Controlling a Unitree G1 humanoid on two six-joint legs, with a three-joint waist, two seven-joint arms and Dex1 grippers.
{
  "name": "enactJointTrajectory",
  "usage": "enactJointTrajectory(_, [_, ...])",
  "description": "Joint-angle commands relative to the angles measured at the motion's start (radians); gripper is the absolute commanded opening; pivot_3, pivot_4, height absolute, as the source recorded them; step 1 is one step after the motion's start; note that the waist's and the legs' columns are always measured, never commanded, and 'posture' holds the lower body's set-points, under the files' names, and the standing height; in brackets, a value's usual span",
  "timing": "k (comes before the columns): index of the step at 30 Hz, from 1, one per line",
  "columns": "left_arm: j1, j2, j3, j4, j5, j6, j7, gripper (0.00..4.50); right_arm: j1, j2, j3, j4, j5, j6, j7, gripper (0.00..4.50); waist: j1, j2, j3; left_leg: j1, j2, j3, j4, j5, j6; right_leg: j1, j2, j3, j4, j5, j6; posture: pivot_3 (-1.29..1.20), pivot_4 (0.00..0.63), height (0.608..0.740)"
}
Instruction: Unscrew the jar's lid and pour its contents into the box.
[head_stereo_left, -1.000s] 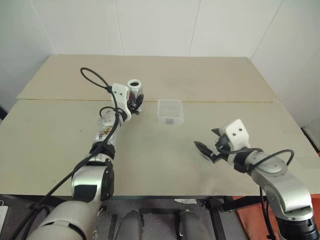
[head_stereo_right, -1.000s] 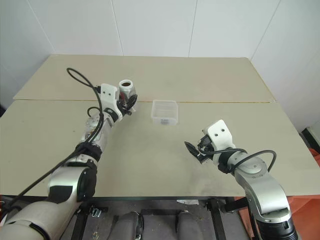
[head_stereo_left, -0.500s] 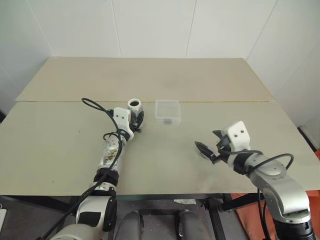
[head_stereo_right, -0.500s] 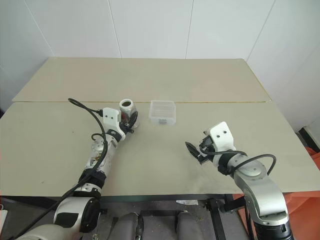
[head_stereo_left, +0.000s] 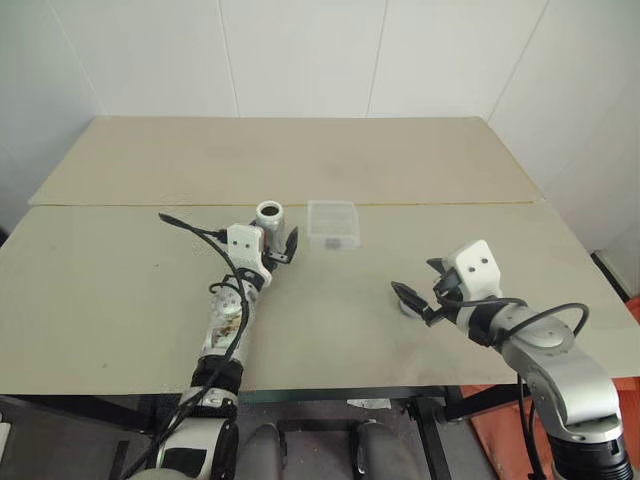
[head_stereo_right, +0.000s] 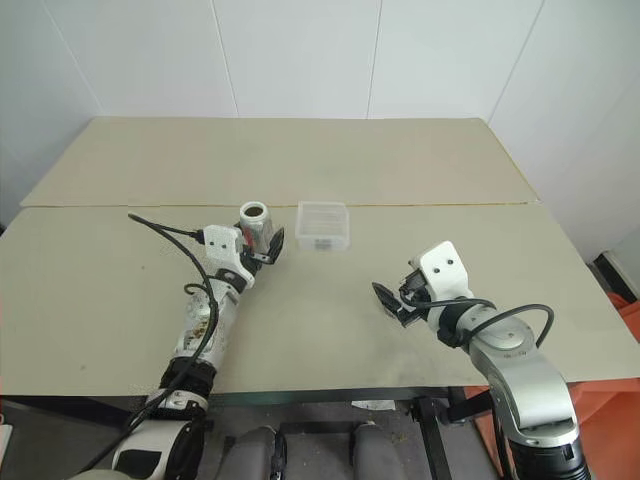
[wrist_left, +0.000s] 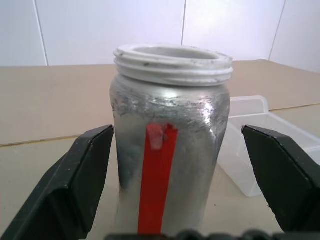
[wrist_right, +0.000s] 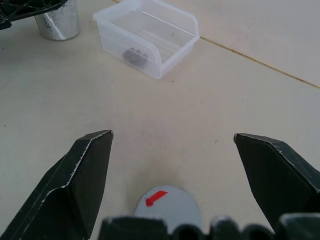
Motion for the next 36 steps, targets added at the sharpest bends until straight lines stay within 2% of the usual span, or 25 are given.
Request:
enactJointTrajectory(1, [0.044, -0.009, -0.021, -0.190, 0.005, 0.100, 0.048, 4.48, -0.027, -0.003, -0.003, -0.010, 0.003, -0.034, 0.010, 4.50, 0.001, 0.000, 0.000, 0.000, 0.000, 0.000, 0.000, 0.000, 0.000, 0.000, 0.000, 0.000, 0.000, 0.000, 0.000, 0.00, 0.150, 0.740])
enactJointTrajectory(8, [0.180, 0.013, -0.036, -0.506, 0.084, 0.333, 0.173, 4.48, -0.058, -0.008, 0.029, 0.037, -0.005, -0.055, 0.040, 4.50, -0.001, 0.000, 0.000, 0.001, 0.000, 0.000, 0.000, 0.000, 0.000, 0.000, 0.000, 0.000, 0.000, 0.000, 0.000, 0.00, 0.150, 0.740])
enactJointTrajectory(12, [0.279, 0.070, -0.028, -0.696, 0.053, 0.427, 0.125, 4.48, -0.071, -0.006, 0.048, 0.054, -0.011, -0.070, 0.050, 4.50, -0.003, 0.000, 0.000, 0.001, 0.001, 0.000, 0.000, 0.000, 0.000, 0.000, 0.000, 0.000, 0.000, -0.001, 0.000, 0.00, 0.150, 0.740])
enactJointTrajectory(13, [0.316, 0.105, -0.022, -0.759, 0.003, 0.428, 0.061, 4.48, -0.072, -0.012, 0.051, 0.055, -0.013, -0.076, 0.056, 4.50, -0.004, 0.000, 0.000, 0.001, 0.001, 0.000, -0.001, 0.000, 0.000, -0.001, 0.000, 0.000, 0.000, -0.001, -0.001, 0.00, 0.150, 0.740])
enactJointTrajectory(16, [0.423, 0.274, 0.038, -0.932, -0.264, 0.456, -0.245, 4.48, -0.053, -0.047, 0.029, 0.047, 0.004, -0.131, 0.122, 4.50, -0.006, 0.000, 0.000, 0.000, 0.002, 0.001, -0.003, 0.000, 0.000, -0.004, 0.001, 0.000, 0.000, -0.005, -0.008, 0.00, 0.150, 0.740])
enactJointTrajectory(18, [0.483, 0.418, 0.118, -0.983, -0.413, 0.491, -0.428, 4.48, -0.018, -0.090, -0.021, 0.047, 0.039, -0.227, 0.225, 4.50, -0.001, 0.000, 0.000, 0.000, 0.003, 0.002, -0.006, 0.000, 0.000, -0.006, 0.000, 0.000, 0.001, -0.007, -0.011, 0.00, 0.150, 0.740])
enactJointTrajectory(21, [0.587, 0.587, 0.246, -0.977, -0.581, 0.526, -0.648, 4.48, 0.019, -0.169, -0.108, 0.066, 0.092, -0.349, 0.376, 4.50, 0.002, 0.001, 0.000, 0.001, 0.003, 0.003, -0.010, 0.000, 0.000, -0.008, 0.001, -0.001, 0.002, -0.010, -0.014, 0.00, 0.150, 0.740])
enactJointTrajectory(25, [0.673, 0.701, 0.365, -0.910, -0.642, 0.516, -0.813, 4.48, 0.067, -0.297, -0.222, 0.128, 0.145, -0.467, 0.578, 4.50, 0.003, 0.000, 0.000, 0.002, 0.004, 0.004, -0.013, 0.000, 0.000, -0.009, 0.001, -0.001, 0.001, -0.011, -0.014, 0.00, 0.150, 0.740])
enactJointTrajectory(30, [0.734, 0.804, 0.476, -0.853, -0.669, 0.522, -0.961, 4.48, 0.104, -0.398, -0.325, 0.204, 0.194, -0.564, 0.752, 4.50, 0.002, 0.000, 0.000, 0.002, 0.004, 0.005, -0.013, 0.000, 0.000, -0.010, 0.001, -0.001, 0.001, -0.012, -0.015, 0.00, 0.150, 0.740])
enactJointTrajectory(36, [0.751, 0.845, 0.581, -0.812, -0.671, 0.543, -0.997, 4.48, 0.097, -0.427, -0.354, 0.234, 0.209, -0.574, 0.789, 4.50, -0.001, 0.000, 0.000, 0.002, 0.005, 0.005, -0.014, 0.000, 0.000, -0.012, 0.001, -0.001, 0.001, -0.012, -0.015, 0.00, 0.150, 0.740])
